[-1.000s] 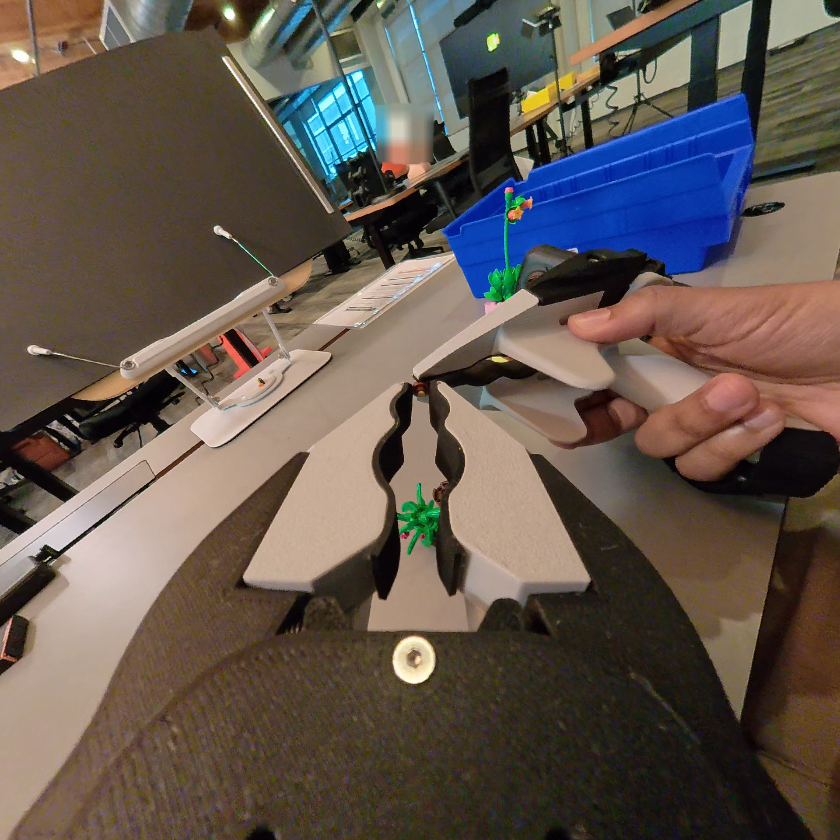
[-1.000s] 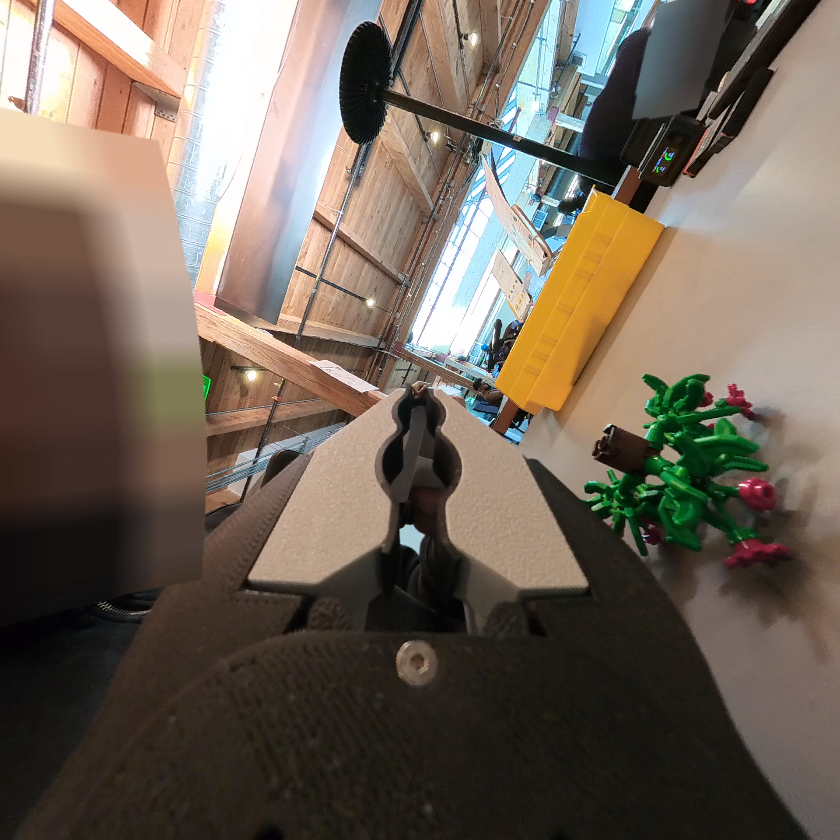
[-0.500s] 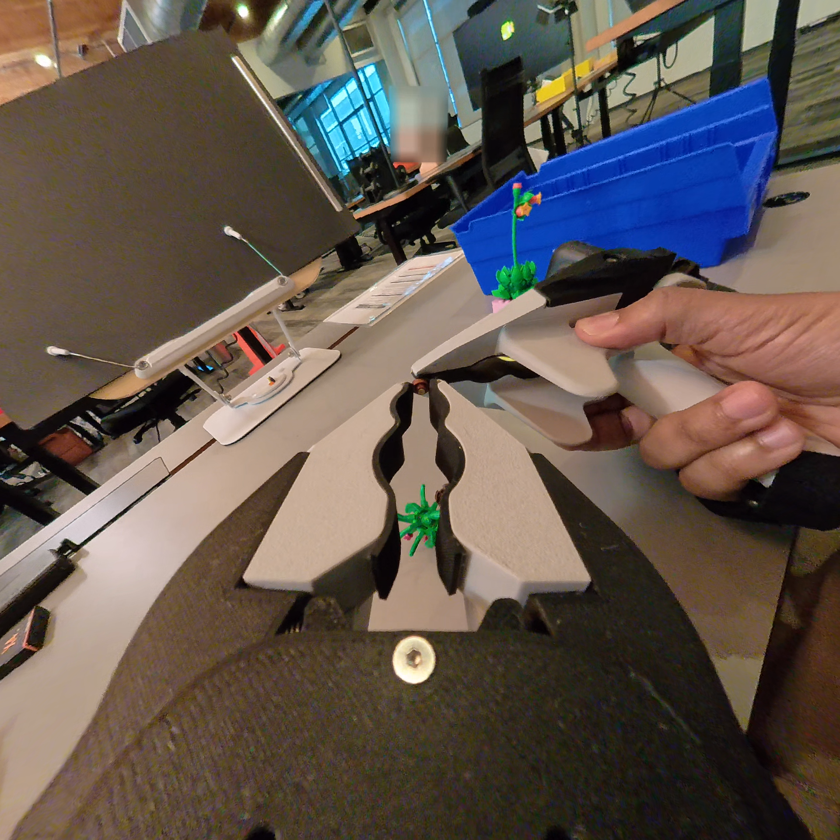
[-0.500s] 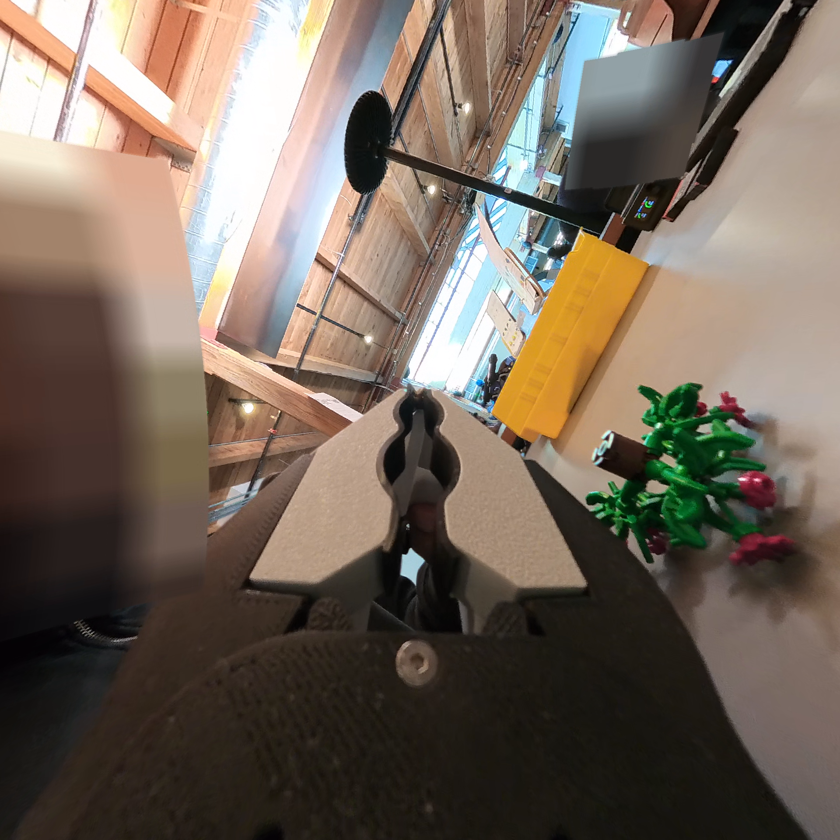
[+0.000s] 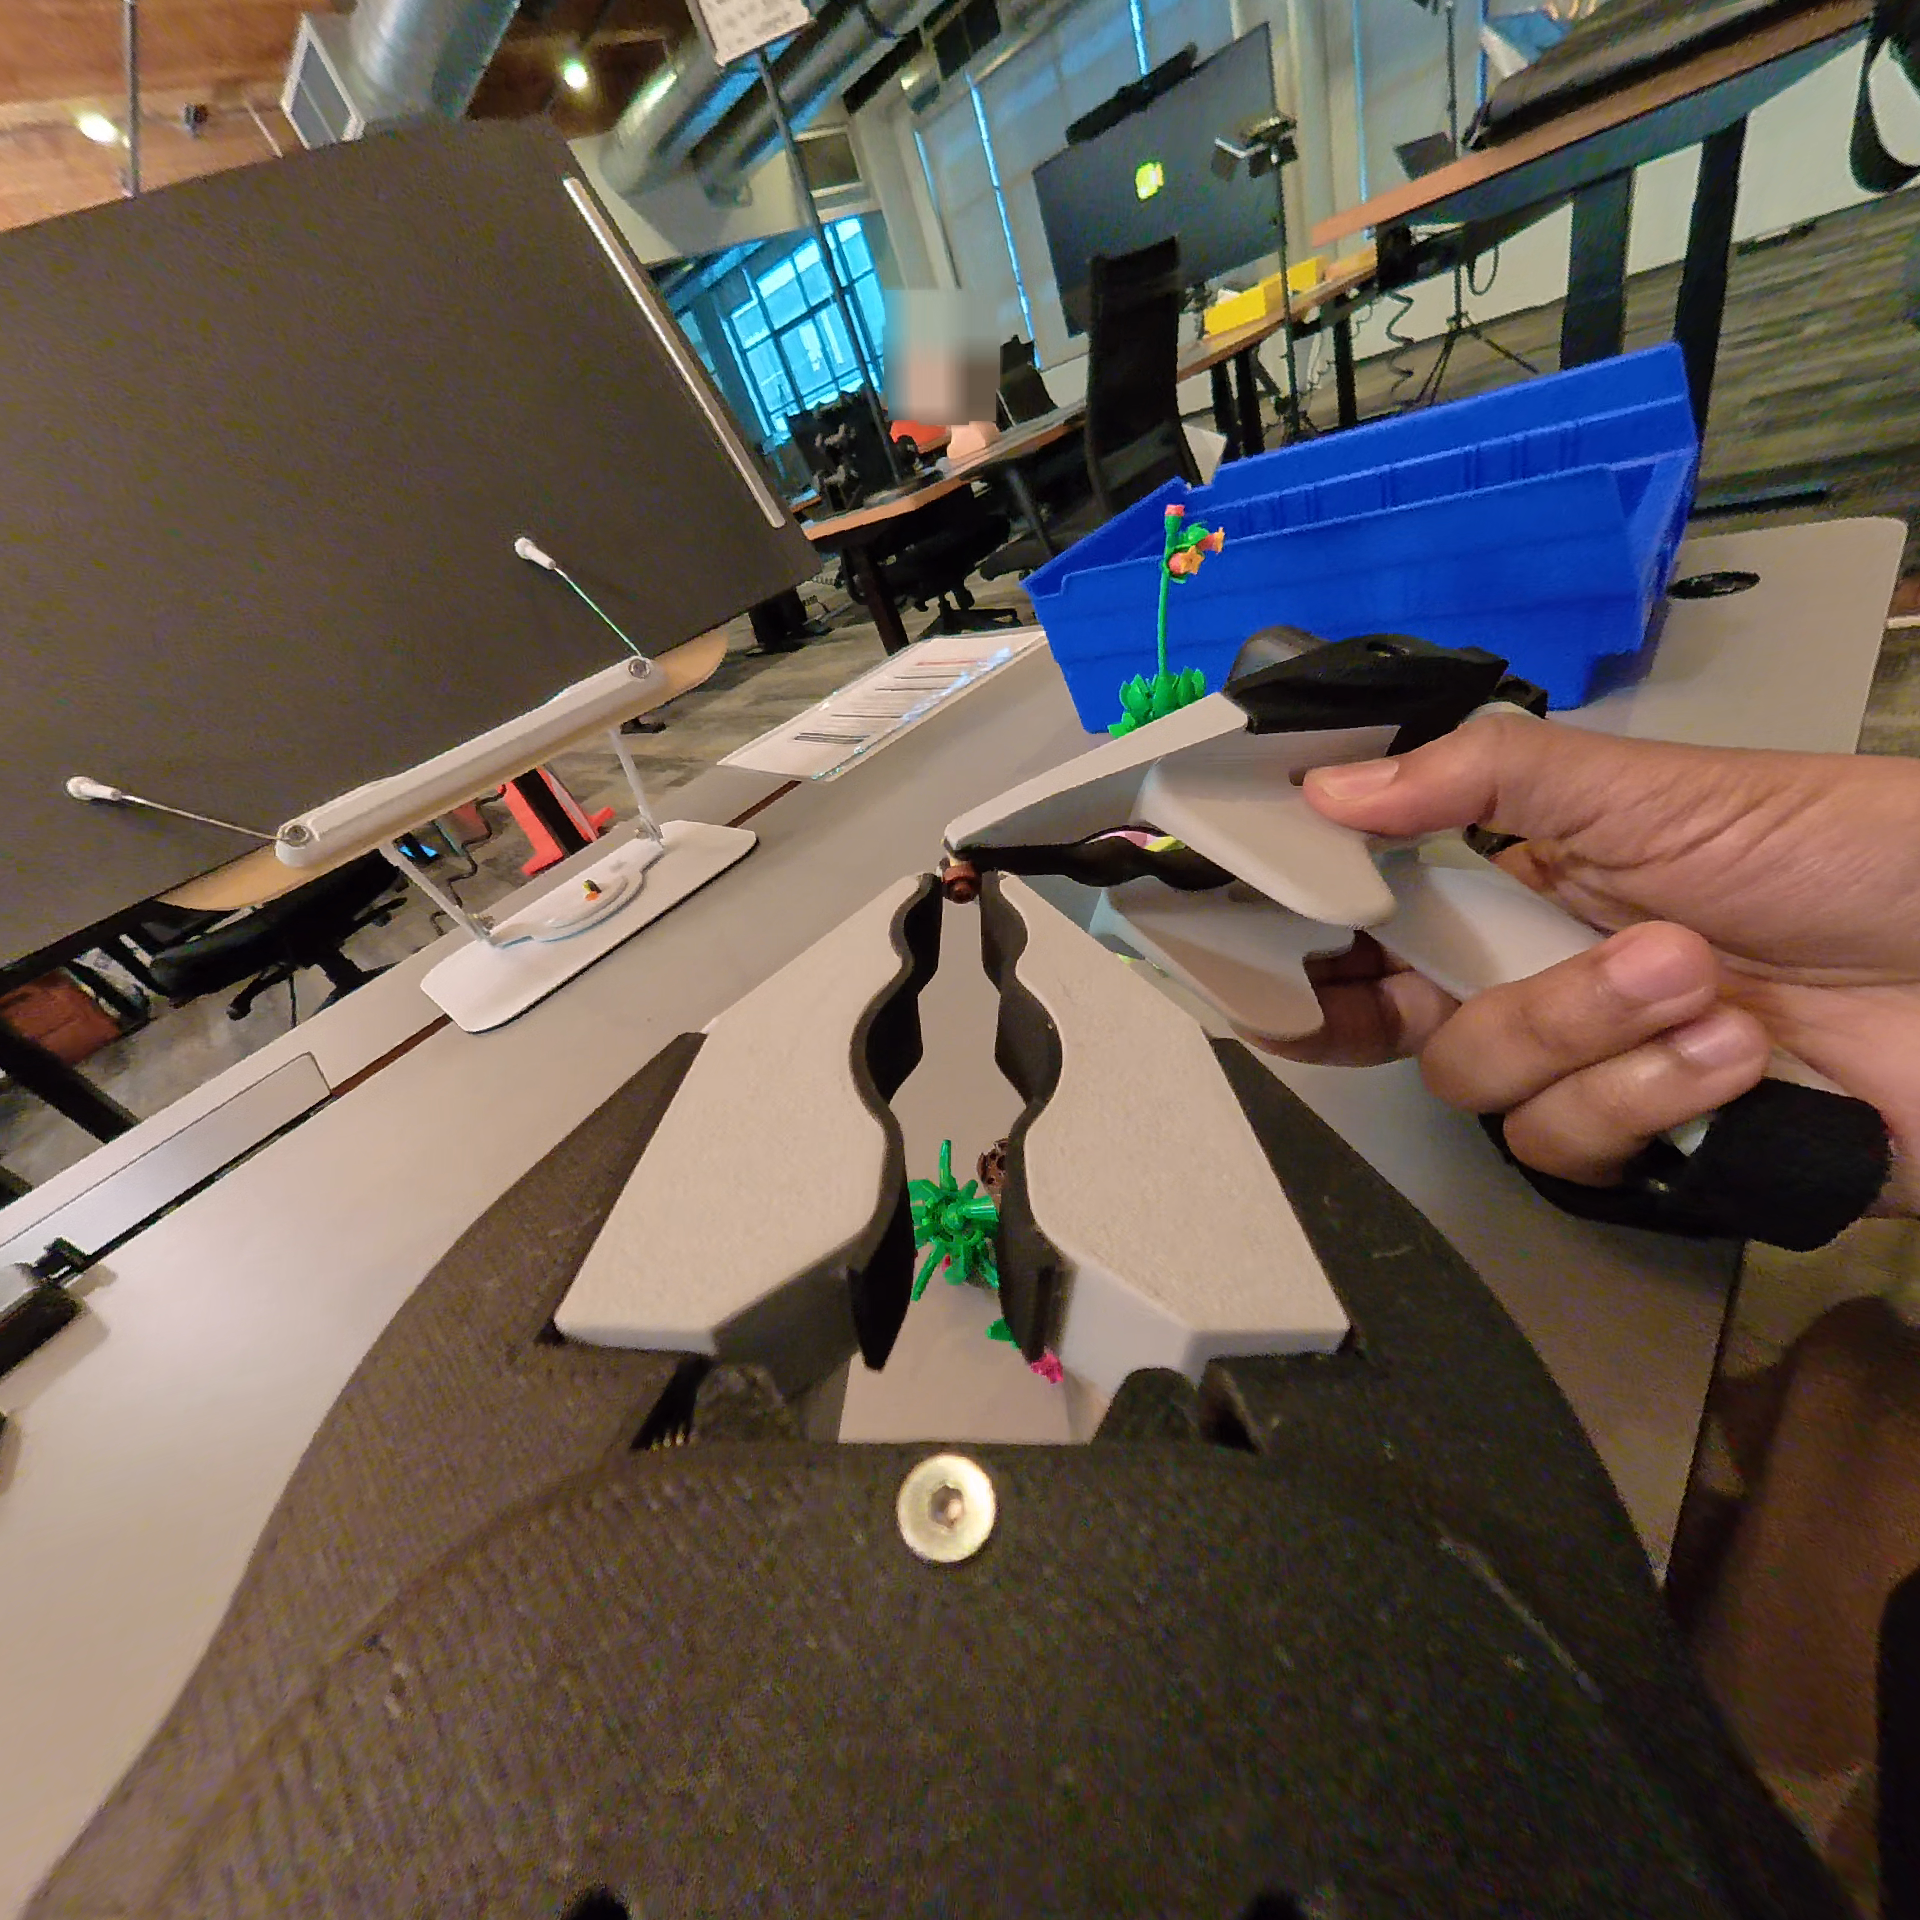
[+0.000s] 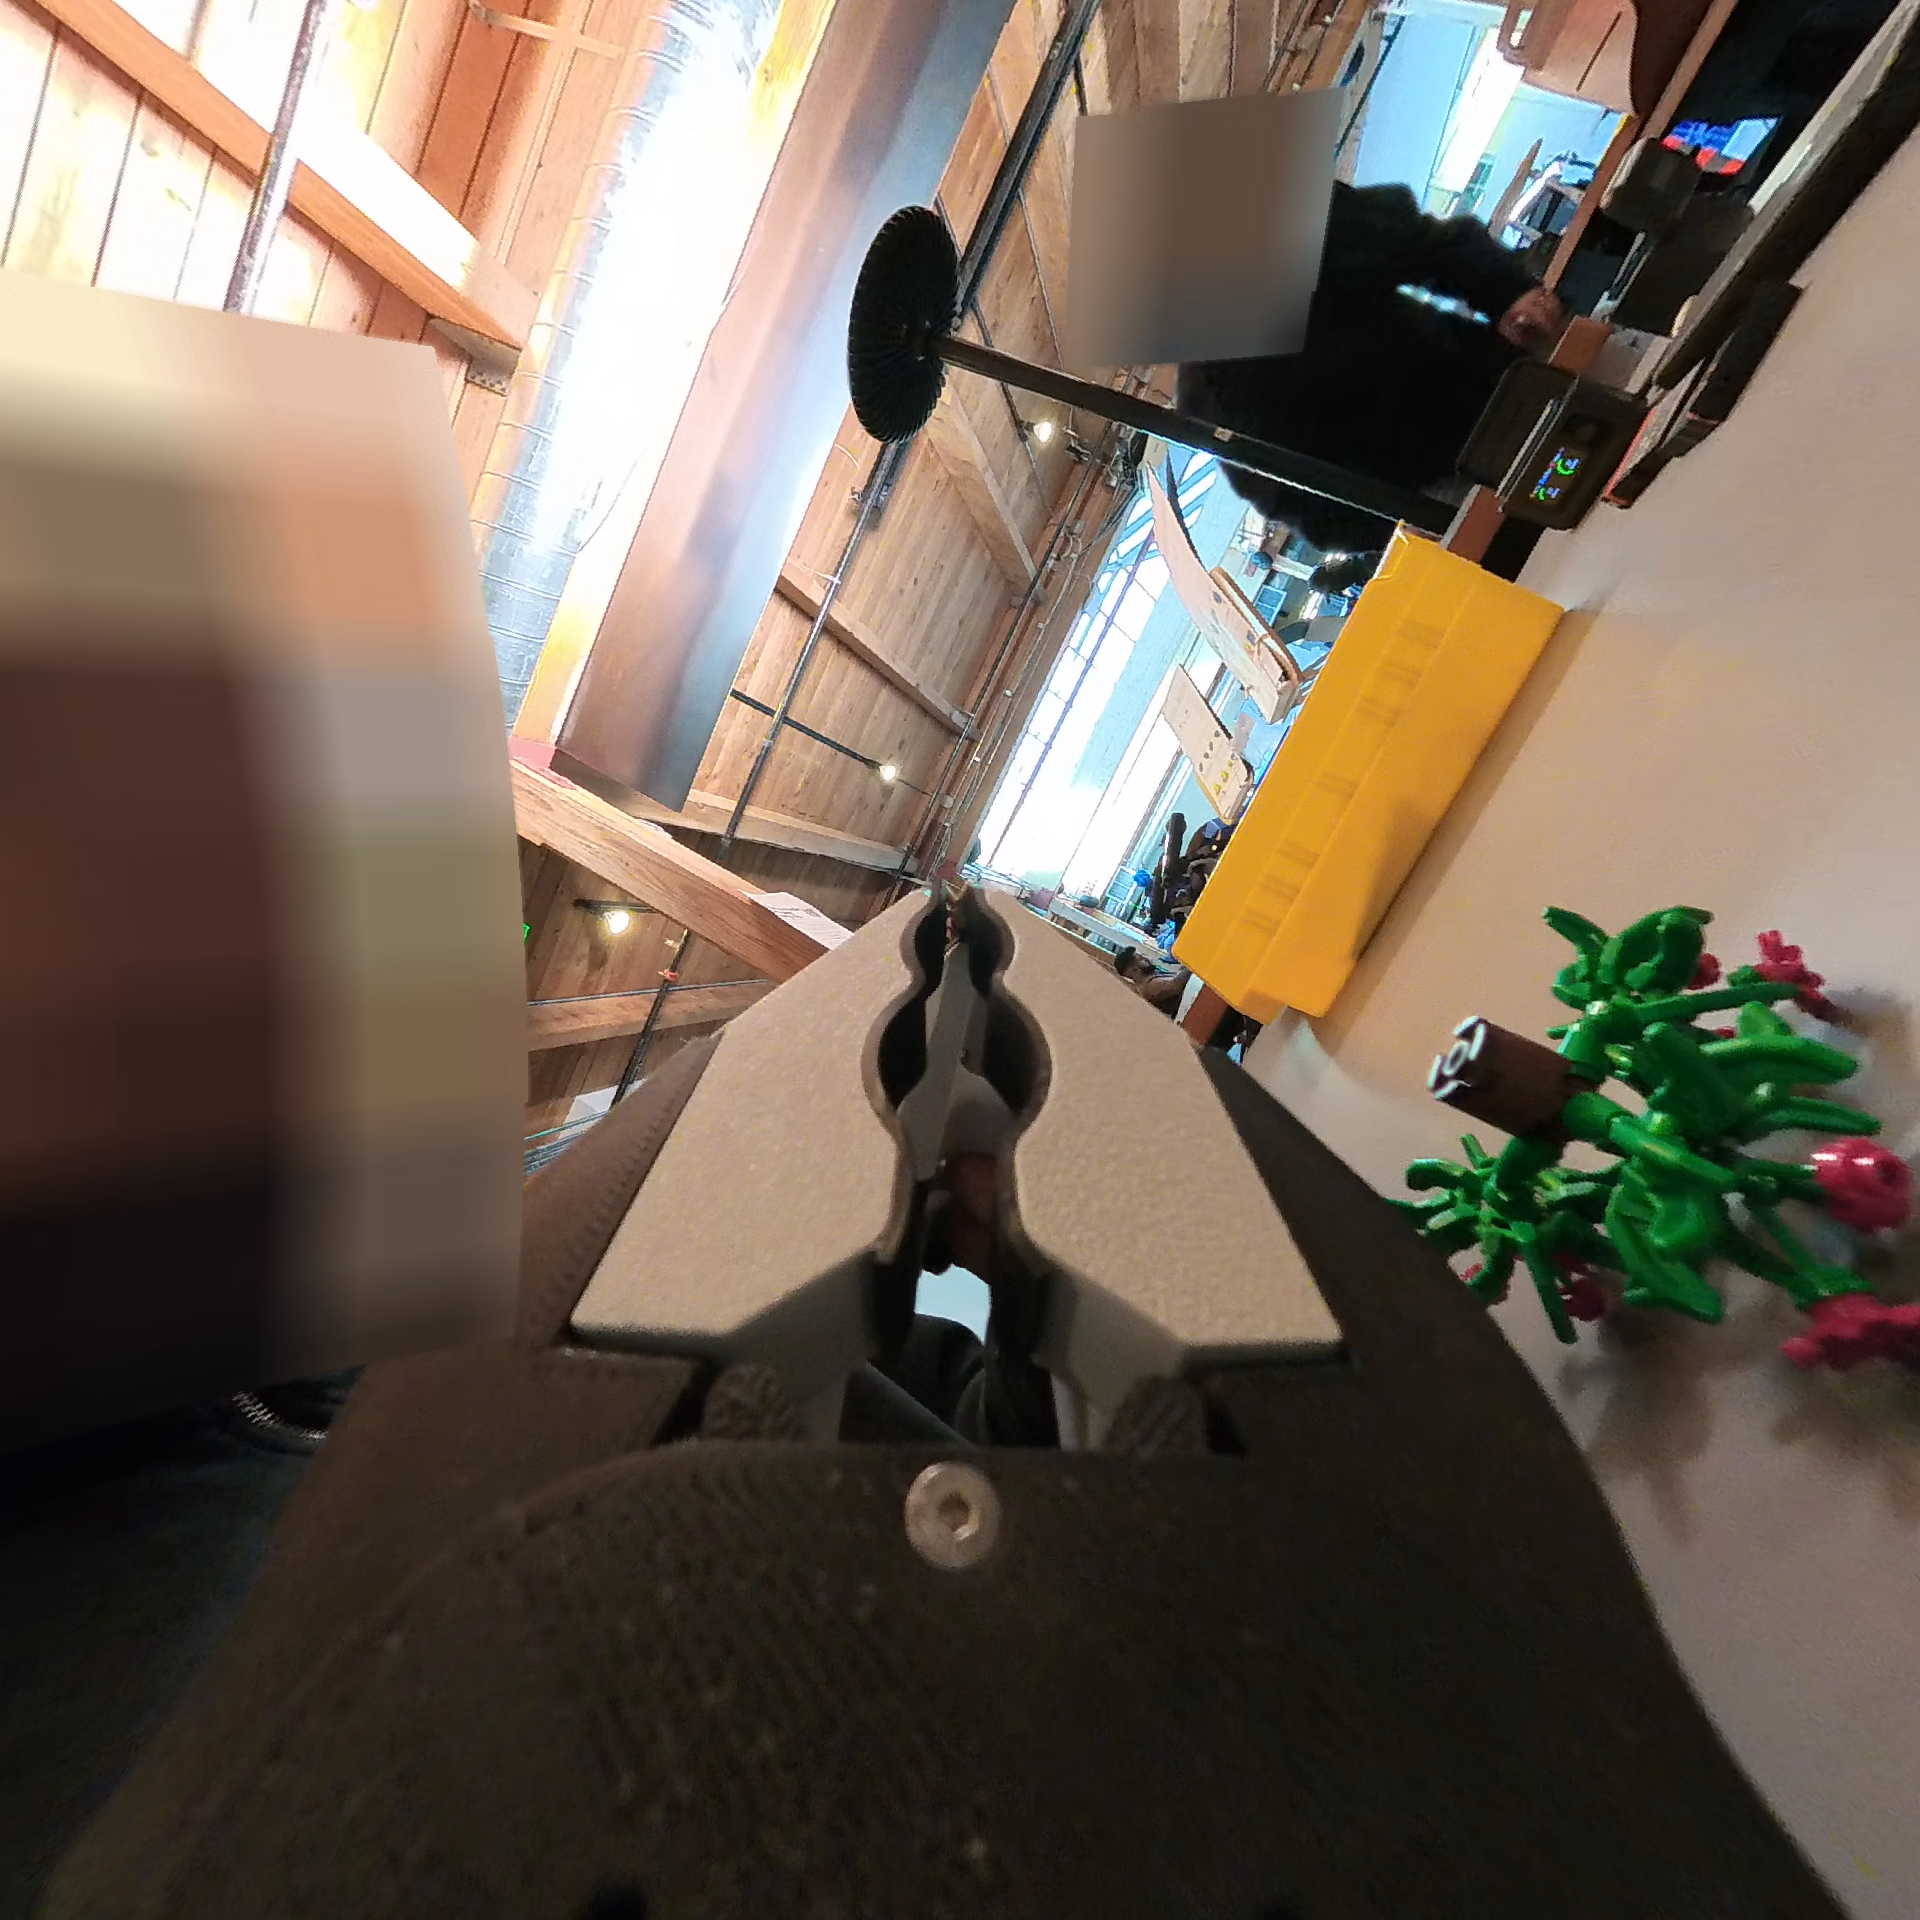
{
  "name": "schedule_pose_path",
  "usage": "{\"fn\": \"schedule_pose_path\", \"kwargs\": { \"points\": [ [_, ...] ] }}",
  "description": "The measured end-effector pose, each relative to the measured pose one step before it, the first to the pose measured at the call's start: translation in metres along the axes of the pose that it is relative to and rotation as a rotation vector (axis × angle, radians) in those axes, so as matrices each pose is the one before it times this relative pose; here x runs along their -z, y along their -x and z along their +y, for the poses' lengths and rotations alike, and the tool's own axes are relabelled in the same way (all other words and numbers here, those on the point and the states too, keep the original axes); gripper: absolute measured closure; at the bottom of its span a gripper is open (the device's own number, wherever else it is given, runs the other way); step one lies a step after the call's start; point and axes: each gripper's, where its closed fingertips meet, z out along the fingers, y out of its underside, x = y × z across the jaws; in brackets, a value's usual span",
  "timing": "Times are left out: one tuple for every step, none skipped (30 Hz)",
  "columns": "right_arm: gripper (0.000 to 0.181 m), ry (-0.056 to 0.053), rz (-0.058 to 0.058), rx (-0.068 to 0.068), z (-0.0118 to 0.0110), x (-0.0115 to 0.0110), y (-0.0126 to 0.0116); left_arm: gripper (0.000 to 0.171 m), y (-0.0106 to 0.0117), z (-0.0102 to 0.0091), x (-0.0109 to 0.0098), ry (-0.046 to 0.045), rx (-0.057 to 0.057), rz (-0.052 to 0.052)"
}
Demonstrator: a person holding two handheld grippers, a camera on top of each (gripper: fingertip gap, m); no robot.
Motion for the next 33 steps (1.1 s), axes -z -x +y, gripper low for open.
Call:
{"fn": "schedule_pose_path", "kwargs": {
  "points": [
    [0.180,0.0026,-0.0049,0.0011,0.00026,-0.00026,0.00081,0.168,0.00009,-0.00083,0.00045,-0.00536,0.0001,-0.0006],
    [0.180,0.0019,-0.0037,0.0020,0.00006,-0.00032,0.00101,0.168,0.00003,-0.00109,0.00028,-0.00418,0.0032,0.0006],
    [0.180,0.0008,-0.0012,0.0042,0.00010,-0.00045,0.00100,0.168,0.00025,-0.00085,0.00029,-0.00381,0.0047,0.0002],
    [0.179,0.0008,0.0003,0.0071,-0.00010,-0.00045,0.00101,0.168,0.00031,-0.00084,0.00045,-0.00455,0.0035,0.0004],
    [0.179,-0.0175,-0.0037,0.0067,-0.00350,0.00074,0.00175,0.169,-0.00005,-0.00070,0.00089,-0.00419,0.0020,0.0034],
    [0.179,-0.0373,-0.0105,-0.0009,-0.00842,0.00336,0.00266,0.168,0.00085,-0.00133,0.00145,-0.01054,0.0035,-0.0026],
    [0.179,-0.0253,-0.0049,0.0037,-0.00858,0.00414,0.00206,0.169,0.00116,-0.00069,0.00087,-0.00402,0.0058,-0.0024],
    [0.179,-0.0050,0.0141,0.0237,-0.00497,0.00322,0.00032,0.169,0.00061,-0.00051,0.00014,-0.00055,0.0097,0.0023],
    [0.179,0.0033,0.0228,0.0335,-0.00190,0.00212,-0.00012,0.169,0.00051,-0.00053,-0.00023,-0.00107,0.0098,0.0019],
    [0.180,0.0089,0.0171,0.0295,0.00003,0.00072,0.00102,0.169,0.00064,0.00021,-0.00032,0.00008,0.0050,0.0002],
    [0.179,0.0122,0.0143,0.0265,0.00059,-0.00021,0.00124,0.169,0.00070,0.00144,-0.00043,0.00506,0.0012,-0.0008],
    [0.179,0.0142,0.0214,0.0330,0.00000,-0.00054,0.00038,0.169,0.00110,0.00229,-0.00069,0.00819,-0.0004,-0.0027],
    [0.179,0.0222,0.0335,0.0475,-0.00020,-0.00103,-0.00047,0.169,0.00188,0.00297,-0.00081,0.01098,-0.0026,-0.0049],
    [0.179,0.0333,0.0437,0.0643,-0.00017,-0.00149,-0.00056,0.169,0.00377,0.00356,-0.00133,0.01637,-0.0022,-0.0119],
    [0.179,0.0418,0.0503,0.0779,-0.00059,-0.00208,-0.00034,0.169,0.00464,0.00536,-0.00286,0.03053,0.0056,-0.0088],
    [0.179,0.0499,0.0577,0.0855,-0.00130,-0.00283,-0.00069,0.169,0.00548,0.00752,-0.00451,0.04433,0.0145,-0.0031],
    [0.179,0.0572,0.0644,0.0886,-0.00230,-0.00334,-0.00187,0.169,0.00920,0.00651,-0.00530,0.03646,0.0201,-0.0144],
    [0.179,0.0622,0.0681,0.0876,-0.00351,-0.00387,-0.00354,0.169,0.00826,0.00595,-0.00671,0.03757,0.0250,0.0053],
    [0.179,0.0694,0.0697,0.0867,-0.00396,-0.00448,-0.00598,0.168,0.00658,0.00691,-0.00889,0.05429,0.0351,0.0278],
    [0.179,0.0800,0.0734,0.0881,-0.00342,-0.00563,-0.00916,0.168,0.00906,0.00525,-0.01047,0.04945,0.0415,0.0207],
    [0.178,0.0867,0.0747,0.0833,-0.00269,-0.00670,-0.01153,0.168,0.00771,0.00527,-0.01172,0.05068,0.0369,0.0355],
    [0.178,0.0865,0.0659,0.0740,-0.00252,-0.00810,-0.01208,0.168,0.00797,0.00553,-0.01261,0.05375,0.0328,0.0385],
    [0.178,0.0878,0.0586,0.0640,-0.00128,-0.00999,-0.01319,0.168,0.00998,0.00536,-0.01257,0.05164,0.0187,0.0209],
    [0.178,0.0937,0.0582,0.0503,0.00136,-0.01221,-0.01579,0.168,0.01009,0.00754,-0.01292,0.06300,-0.0035,0.0127],
    [0.178,0.0981,0.0500,0.0331,0.00381,-0.01453,-0.01619,0.168,0.00904,0.00809,-0.01291,0.06793,-0.0131,0.0072],
    [0.178,0.0902,0.0290,0.0160,0.00405,-0.01627,-0.01350,0.168,0.00782,0.00656,-0.01160,0.05581,-0.0176,-0.0006],
    [0.178,0.0716,0.0037,-0.0019,0.00292,-0.01694,-0.00969,0.168,0.00492,0.00421,-0.01016,0.03784,-0.0159,0.0039],
    [0.178,0.0567,-0.0179,-0.0173,0.00205,-0.01591,-0.00581,0.168,0.00350,0.00289,-0.00862,0.02842,-0.0046,0.0037],
    [0.178,0.0411,-0.0258,-0.0192,0.00102,-0.01404,-0.00369,0.168,0.00173,0.00177,-0.00705,0.01917,-0.0011,0.0083],
    [0.178,0.0299,-0.0196,-0.0121,0.00072,-0.01172,-0.00312,0.168,0.00124,0.00078,-0.00576,0.01185,0.0029,0.0080],
    [0.178,0.0284,-0.0040,-0.0053,0.00160,-0.00908,-0.00394,0.168,0.00151,0.00072,-0.00459,0.00789,0.0053,0.0043],
    [0.178,0.0266,0.0099,-0.0002,0.00225,-0.00701,-0.00481,0.168,0.00037,0.00140,-0.00355,0.00959,0.0020,0.0092],
    [0.178,0.0212,0.0096,0.0013,0.00232,-0.00504,-0.00360,0.168,0.00002,0.00157,-0.00245,0.00862,-0.0017,0.0084]
  ]
}}
